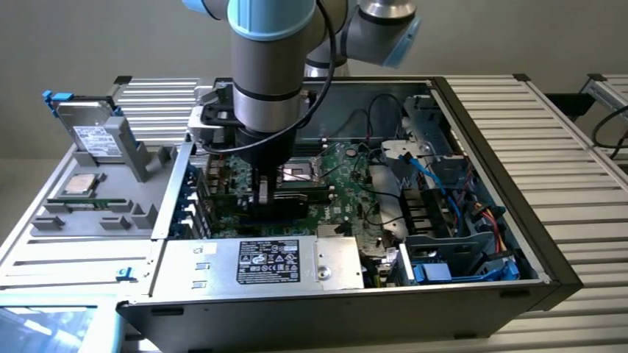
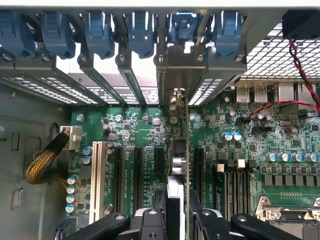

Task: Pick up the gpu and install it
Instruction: 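Insert the gpu into the slot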

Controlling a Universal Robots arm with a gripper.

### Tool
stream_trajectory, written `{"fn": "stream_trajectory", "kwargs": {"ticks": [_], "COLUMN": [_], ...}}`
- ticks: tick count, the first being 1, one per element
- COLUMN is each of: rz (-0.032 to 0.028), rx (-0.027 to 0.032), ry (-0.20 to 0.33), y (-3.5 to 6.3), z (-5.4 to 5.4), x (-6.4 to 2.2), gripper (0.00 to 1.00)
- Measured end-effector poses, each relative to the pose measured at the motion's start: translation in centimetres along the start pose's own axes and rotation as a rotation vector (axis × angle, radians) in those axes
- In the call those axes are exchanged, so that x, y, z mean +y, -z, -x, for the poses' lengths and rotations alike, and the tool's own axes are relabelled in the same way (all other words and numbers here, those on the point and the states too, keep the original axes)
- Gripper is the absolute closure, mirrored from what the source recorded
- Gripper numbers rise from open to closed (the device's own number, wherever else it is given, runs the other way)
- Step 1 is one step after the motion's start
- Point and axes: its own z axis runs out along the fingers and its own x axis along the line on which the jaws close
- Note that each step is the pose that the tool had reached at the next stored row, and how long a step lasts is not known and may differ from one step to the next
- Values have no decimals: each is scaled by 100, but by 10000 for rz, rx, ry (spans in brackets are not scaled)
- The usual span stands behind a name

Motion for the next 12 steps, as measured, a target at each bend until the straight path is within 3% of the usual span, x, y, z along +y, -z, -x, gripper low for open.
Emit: {"fn": "stream_trajectory", "kwargs": {"ticks": [12], "rz": [5], "rx": [2], "ry": [-4], "y": [-3], "z": [0], "x": [9], "gripper": [72]}}
